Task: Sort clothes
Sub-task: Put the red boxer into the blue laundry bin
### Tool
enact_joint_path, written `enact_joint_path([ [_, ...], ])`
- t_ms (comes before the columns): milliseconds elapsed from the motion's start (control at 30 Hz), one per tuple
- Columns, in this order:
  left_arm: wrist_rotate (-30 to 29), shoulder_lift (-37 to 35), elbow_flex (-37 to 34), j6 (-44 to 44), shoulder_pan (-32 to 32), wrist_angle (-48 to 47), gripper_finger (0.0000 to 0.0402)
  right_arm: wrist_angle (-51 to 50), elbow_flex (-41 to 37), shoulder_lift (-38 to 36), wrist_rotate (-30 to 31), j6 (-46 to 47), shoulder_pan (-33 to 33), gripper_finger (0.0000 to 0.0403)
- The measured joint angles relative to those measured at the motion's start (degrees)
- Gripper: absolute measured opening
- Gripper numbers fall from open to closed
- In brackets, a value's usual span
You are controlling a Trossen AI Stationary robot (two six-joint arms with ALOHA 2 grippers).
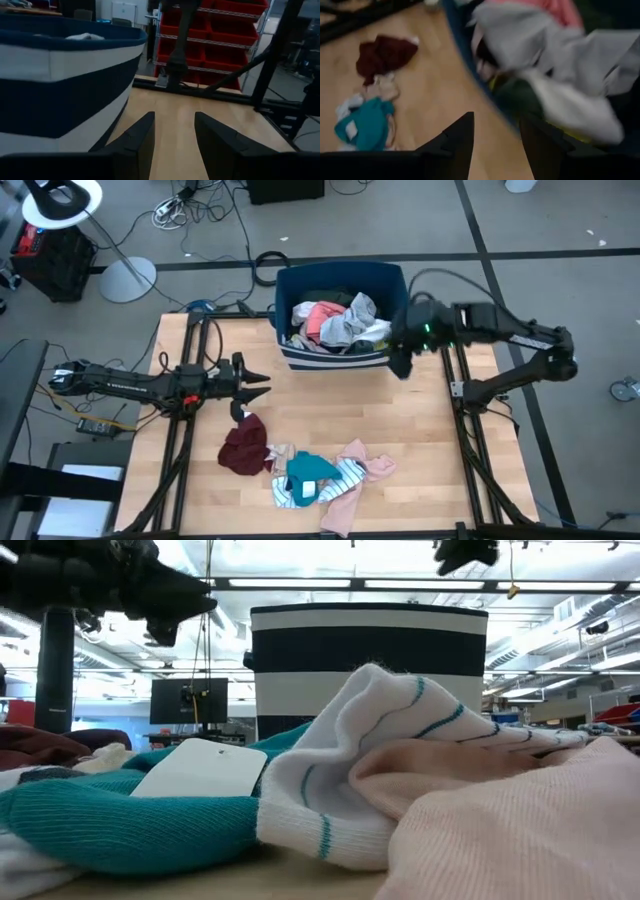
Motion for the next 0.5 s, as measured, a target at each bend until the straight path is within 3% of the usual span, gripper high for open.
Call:
enact_joint_path([
  [300,-1.04,0.0,13.79,0.66,-4.01,-25.69,0.0126,15.33,-23.21,-8.55,11.32,10.94,18.75,0.0158],
  [500,-3.61,0.57,22.21,-6.39,-6.69,-47.21,0.0118,28.71,-35.33,-8.91,13.48,13.83,23.83,0.0157],
])
